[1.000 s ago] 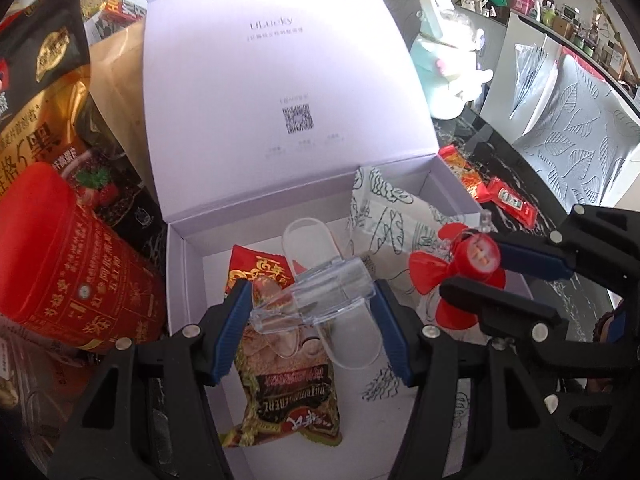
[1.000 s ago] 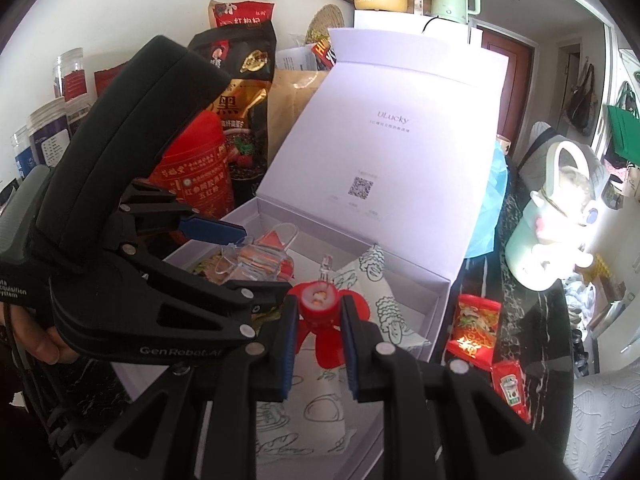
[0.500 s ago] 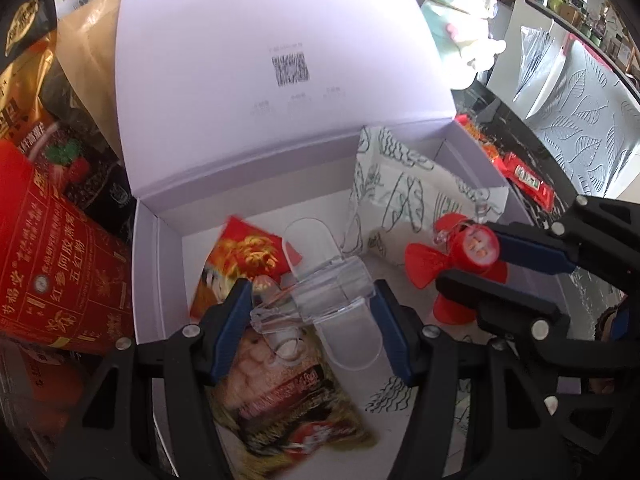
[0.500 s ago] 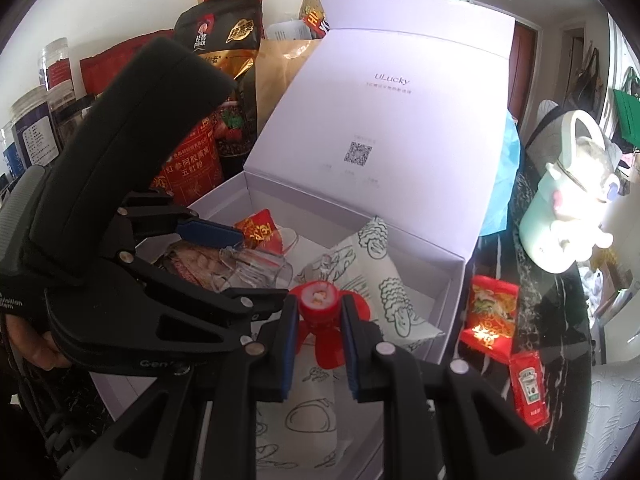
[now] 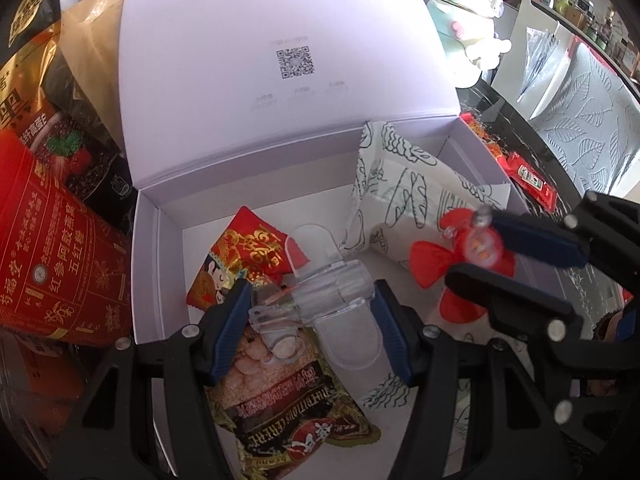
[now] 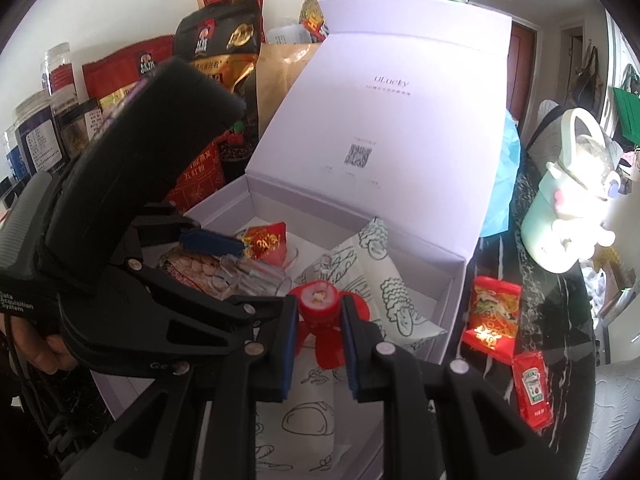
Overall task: Organize objects
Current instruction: 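Lower both items into the lavender box and open both tools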
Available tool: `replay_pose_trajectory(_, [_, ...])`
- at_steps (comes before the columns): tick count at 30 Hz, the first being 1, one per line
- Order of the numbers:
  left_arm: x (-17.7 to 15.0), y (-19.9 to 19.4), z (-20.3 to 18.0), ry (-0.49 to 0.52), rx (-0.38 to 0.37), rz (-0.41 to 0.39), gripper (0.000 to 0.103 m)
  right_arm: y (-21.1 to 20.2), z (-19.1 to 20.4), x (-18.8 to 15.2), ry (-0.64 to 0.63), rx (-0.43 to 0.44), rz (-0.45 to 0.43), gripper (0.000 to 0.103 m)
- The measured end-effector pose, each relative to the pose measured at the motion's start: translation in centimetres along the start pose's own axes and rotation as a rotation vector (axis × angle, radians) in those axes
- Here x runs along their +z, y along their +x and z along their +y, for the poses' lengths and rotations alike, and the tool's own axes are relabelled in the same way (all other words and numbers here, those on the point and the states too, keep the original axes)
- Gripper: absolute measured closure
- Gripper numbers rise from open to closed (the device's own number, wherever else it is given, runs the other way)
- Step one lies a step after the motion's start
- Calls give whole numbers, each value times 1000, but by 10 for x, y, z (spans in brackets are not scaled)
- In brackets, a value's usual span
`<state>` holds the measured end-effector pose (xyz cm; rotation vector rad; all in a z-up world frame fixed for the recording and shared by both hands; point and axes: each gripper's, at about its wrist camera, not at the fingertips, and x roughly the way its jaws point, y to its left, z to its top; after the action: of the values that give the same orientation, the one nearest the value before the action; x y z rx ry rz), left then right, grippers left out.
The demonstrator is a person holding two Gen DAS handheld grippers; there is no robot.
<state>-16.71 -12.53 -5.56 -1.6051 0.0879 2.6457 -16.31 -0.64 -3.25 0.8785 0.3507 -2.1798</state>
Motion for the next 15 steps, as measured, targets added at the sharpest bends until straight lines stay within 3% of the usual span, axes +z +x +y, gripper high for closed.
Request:
replay_pose_trajectory(4, [1, -8, 4, -33, 16, -4, 43, -12, -2, 2, 7, -14, -48, 53])
replay_pose_trajectory(15, [1, -43, -8, -50, 90, -71, 41, -50, -13, -4, 49, -55, -100, 53])
